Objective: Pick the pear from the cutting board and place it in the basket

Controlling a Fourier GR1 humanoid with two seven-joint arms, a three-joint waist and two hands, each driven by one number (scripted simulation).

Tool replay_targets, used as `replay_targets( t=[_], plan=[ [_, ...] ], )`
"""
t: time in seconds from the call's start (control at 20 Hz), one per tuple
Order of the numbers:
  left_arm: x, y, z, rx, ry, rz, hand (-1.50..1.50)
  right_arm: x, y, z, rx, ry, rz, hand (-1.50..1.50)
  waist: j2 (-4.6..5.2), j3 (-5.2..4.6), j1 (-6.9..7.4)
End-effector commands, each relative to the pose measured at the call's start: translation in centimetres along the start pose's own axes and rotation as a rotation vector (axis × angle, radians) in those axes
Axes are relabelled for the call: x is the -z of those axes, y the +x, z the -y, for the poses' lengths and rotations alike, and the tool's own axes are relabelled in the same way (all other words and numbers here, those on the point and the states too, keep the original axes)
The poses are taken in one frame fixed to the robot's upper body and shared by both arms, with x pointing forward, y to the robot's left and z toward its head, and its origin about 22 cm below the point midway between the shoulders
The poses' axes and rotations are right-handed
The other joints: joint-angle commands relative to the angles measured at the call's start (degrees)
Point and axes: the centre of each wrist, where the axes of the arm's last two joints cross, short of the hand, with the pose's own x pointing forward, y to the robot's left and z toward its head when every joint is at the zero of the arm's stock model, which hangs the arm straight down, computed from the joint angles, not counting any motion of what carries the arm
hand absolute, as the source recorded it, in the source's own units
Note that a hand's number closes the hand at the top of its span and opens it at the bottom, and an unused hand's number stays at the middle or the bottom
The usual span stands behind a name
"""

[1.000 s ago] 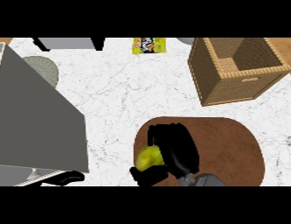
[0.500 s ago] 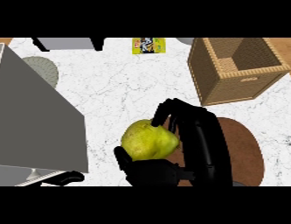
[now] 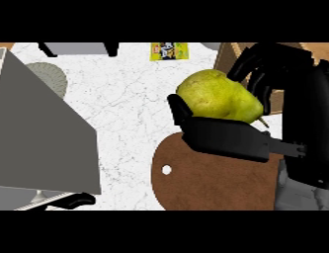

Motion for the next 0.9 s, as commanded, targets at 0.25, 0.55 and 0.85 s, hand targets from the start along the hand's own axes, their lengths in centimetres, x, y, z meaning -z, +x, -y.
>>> replay_targets(
  t=[0.25, 0.55, 0.85],
  plan=[
    [0.4, -1.2, -0.5, 0.014, 0.045, -0.183, 0.00, 6.8, -0.1, 2.6, -0.057, -0.042, -0.096, 1.50, 0.83, -0.39, 0.69],
    [0.5, -2.9, -0.9, 0.014, 0.054, -0.150, 0.00, 10.9, -4.0, 4.2, -0.102, -0.023, -0.106, 1.50, 1.00, -0.40, 0.72],
    [0.2, -1.6, -2.1, 0.013, 0.062, -0.159, 0.00, 13.1, -8.0, 3.2, -0.058, -0.022, -0.132, 1.50, 1.09, -0.34, 1.23]
  ],
)
